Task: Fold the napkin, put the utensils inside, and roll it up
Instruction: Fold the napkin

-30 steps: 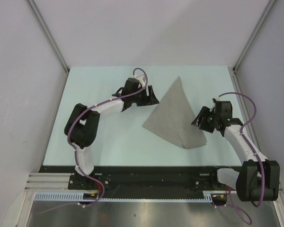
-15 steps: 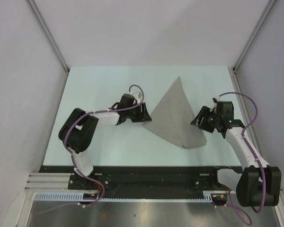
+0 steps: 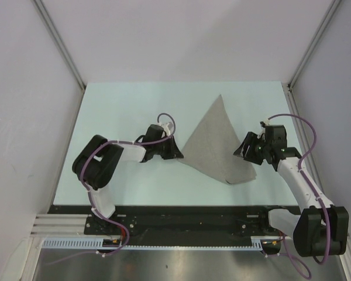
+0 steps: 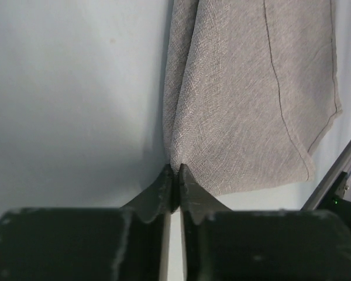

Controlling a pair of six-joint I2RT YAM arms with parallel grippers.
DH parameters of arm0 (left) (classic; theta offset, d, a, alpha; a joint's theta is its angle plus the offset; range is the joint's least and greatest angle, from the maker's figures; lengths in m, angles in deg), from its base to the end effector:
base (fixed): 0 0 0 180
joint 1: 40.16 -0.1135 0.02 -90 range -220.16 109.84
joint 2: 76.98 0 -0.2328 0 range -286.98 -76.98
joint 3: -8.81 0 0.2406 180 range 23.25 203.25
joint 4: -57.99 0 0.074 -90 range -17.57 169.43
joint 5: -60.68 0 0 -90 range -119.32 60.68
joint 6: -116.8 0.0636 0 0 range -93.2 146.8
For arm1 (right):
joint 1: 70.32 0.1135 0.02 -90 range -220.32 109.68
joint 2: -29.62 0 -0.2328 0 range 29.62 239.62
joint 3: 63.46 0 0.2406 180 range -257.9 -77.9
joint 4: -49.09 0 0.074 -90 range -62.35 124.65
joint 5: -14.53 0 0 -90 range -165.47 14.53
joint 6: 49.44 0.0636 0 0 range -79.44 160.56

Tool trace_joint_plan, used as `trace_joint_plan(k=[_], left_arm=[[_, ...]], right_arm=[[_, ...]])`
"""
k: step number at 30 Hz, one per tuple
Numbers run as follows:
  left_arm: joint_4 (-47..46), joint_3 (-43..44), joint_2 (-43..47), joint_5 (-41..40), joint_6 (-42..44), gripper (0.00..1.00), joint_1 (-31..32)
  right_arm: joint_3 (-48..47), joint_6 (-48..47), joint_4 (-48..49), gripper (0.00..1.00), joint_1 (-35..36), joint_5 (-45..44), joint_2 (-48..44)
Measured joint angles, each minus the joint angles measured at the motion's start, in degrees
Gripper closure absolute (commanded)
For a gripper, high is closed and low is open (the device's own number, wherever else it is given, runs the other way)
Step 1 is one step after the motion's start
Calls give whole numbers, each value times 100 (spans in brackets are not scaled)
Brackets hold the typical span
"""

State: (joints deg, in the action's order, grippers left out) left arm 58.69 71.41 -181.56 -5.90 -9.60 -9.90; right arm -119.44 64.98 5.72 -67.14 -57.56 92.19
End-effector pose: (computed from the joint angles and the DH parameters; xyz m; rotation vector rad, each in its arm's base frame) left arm 0.2937 -0.2006 0.0881 0.0918 2.4809 -1.0234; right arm 0.2369 0.0327 0.1895 0.3160 2.4555 0.5931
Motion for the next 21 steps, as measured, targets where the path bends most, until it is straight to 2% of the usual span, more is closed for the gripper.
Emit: trace_joint_plan(k=[6,12,16,20,21], left_arm=[[-393,-498,186,243,-201,100,0],[-439,-1373,883,393,-267,100,0],[-420,-2026,1480,439,-293,100,0],[-273,-2594,2149,431,-319,100,0],[-219,-2691,2288,424,-319,97,0]], right_arm=[[-262,33,68,39,227,-74,164],[-592,-26,557,38,575,-72,761],[-1156,-229,931,38,927,-118,1646],[-2168,-452,1158,38,1364,-315,2868],[-2409,-492,1185,38,1440,-352,3130]])
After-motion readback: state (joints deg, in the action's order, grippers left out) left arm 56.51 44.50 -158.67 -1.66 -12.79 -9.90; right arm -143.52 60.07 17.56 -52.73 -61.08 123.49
